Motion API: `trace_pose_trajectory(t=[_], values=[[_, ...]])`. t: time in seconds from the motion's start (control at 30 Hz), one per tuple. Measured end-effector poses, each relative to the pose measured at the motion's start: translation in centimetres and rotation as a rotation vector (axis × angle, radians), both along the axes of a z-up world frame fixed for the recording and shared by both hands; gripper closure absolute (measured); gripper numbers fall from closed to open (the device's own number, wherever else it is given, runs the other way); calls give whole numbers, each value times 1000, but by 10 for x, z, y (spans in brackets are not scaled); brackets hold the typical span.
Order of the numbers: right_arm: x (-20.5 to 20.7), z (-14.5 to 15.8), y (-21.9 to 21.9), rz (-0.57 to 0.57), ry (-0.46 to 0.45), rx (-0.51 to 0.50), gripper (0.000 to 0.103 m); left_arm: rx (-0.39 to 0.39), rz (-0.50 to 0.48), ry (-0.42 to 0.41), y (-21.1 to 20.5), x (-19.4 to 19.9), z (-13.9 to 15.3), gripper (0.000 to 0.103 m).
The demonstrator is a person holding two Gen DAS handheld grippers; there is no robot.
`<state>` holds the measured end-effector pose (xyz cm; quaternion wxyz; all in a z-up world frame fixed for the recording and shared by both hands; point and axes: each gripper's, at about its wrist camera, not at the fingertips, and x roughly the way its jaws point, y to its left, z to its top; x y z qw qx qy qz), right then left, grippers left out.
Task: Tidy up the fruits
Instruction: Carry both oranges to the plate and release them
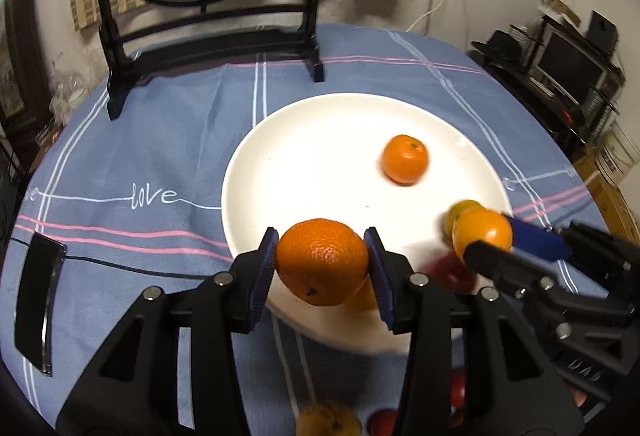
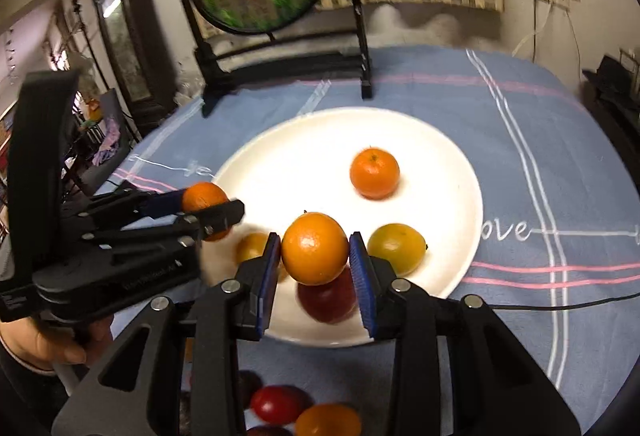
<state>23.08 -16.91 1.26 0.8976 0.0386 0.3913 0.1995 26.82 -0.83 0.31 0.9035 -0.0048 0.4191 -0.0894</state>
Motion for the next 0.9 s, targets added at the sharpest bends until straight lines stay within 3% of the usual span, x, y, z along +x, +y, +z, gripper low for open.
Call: trace_pose_trajectory(t=[0.07, 0.13, 0.2, 0.37, 0.73, 0.9], values=[[2, -8, -6, 9, 17, 25, 63, -11, 7, -16, 0, 1, -3, 37], [0, -10, -11, 6, 18, 29, 60, 6, 17, -45, -1, -1, -2, 35], [-2, -10, -15, -8, 10, 38, 50, 6, 9, -52, -2, -2, -1, 33], [-7, -5, -20, -16, 0, 68, 48, -1, 19, -74, 0, -10, 6, 24], [-18, -4, -30, -45, -11, 92, 44, 25, 6, -80, -4, -62, 7, 22], [-31, -5, -37, -42, 3, 120, 40, 13, 27, -39, 4, -86, 2, 22]])
